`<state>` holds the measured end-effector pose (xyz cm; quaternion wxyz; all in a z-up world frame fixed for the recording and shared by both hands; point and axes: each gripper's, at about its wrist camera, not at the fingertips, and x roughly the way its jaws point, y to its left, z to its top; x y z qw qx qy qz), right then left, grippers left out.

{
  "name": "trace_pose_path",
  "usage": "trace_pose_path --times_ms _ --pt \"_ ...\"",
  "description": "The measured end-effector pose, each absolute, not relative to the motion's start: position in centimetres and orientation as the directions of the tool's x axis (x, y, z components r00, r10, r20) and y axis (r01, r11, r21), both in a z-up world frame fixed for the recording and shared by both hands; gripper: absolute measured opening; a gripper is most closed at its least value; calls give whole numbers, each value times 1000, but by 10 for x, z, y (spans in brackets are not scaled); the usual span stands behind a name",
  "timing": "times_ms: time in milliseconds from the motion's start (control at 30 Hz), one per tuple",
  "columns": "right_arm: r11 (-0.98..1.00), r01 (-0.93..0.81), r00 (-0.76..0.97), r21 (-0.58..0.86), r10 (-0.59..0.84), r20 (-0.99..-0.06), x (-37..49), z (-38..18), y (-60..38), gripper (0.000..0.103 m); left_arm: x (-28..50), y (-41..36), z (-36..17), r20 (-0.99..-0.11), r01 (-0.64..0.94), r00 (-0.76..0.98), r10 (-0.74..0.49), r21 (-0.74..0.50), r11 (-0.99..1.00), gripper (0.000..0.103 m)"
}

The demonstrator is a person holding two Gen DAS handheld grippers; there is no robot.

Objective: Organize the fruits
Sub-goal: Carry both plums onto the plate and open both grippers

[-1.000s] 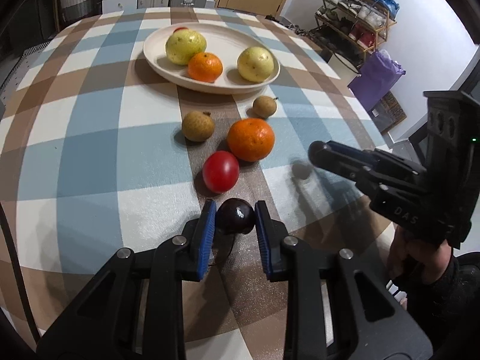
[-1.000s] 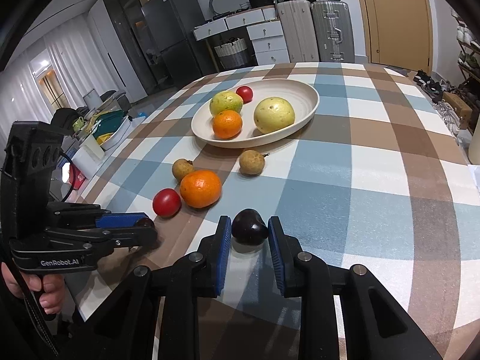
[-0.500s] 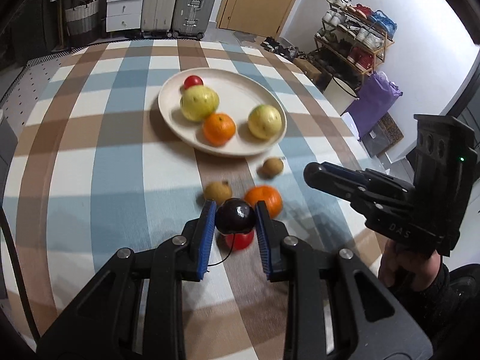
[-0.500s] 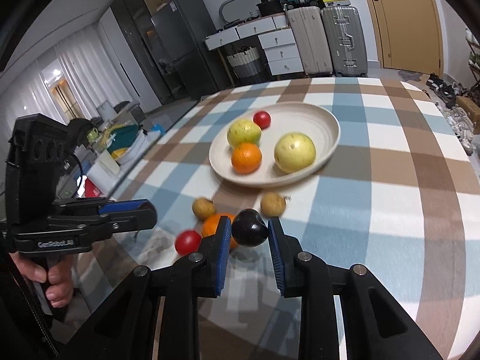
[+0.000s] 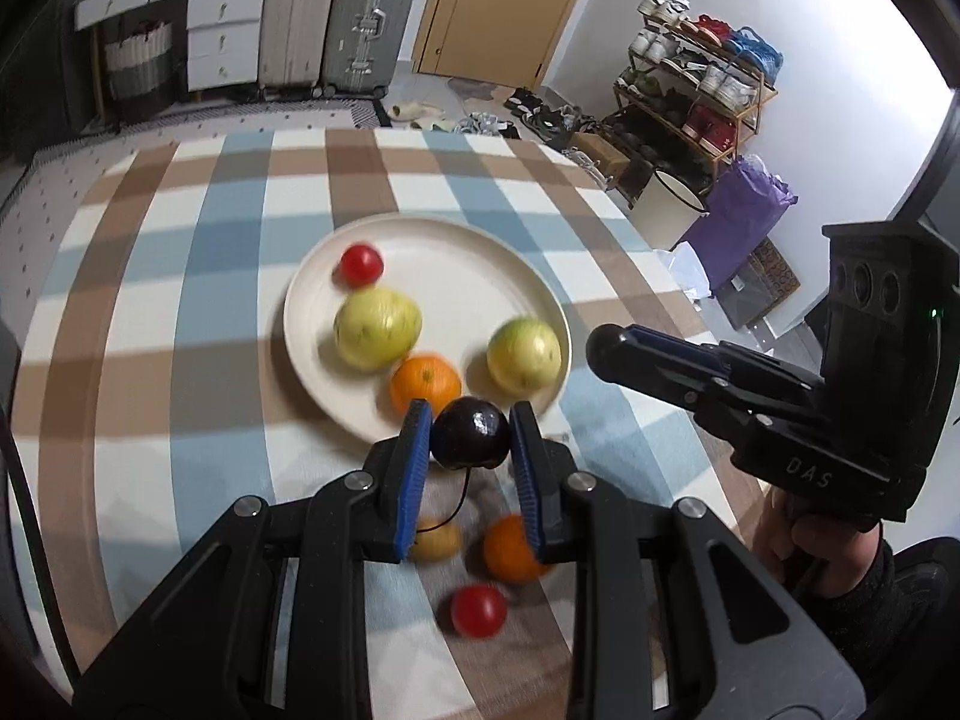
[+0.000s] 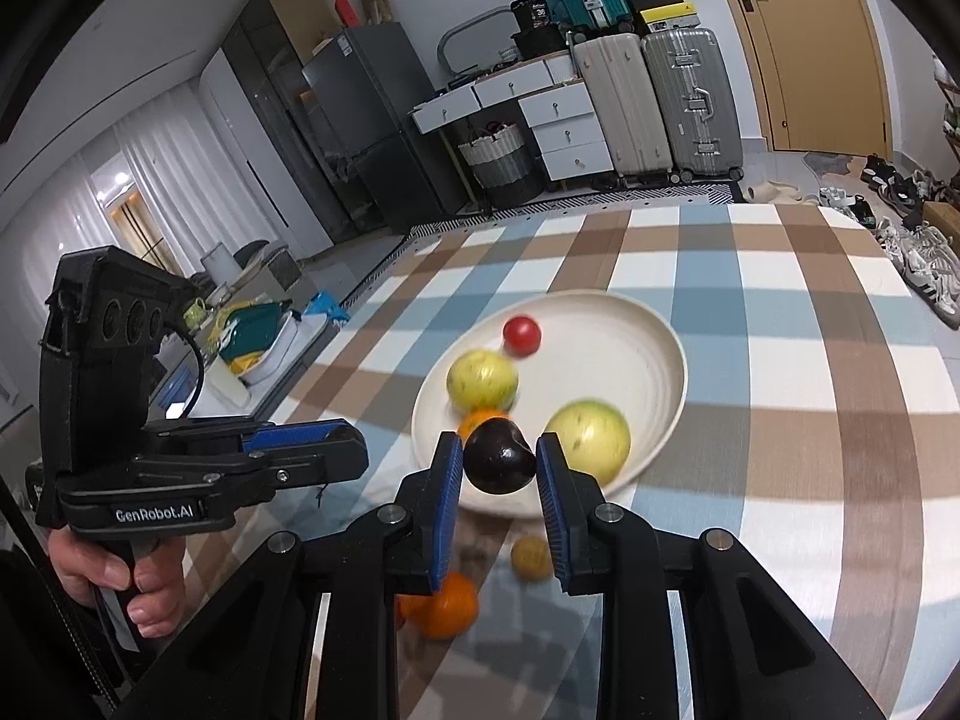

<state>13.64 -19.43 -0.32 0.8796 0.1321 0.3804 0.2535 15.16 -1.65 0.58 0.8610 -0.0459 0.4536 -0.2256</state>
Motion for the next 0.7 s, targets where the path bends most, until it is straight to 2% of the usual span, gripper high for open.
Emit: trace_pose_path --times_ms 433,700 --pt "837 -253 584 486 532 -612 199 -19 -198 26 219 -43 4 -750 349 508 -424 -271 897 24" --pt "873 -242 607 424 477 -636 217 -30 -189 26 245 -57 -24 -758 353 490 -432 -280 893 24"
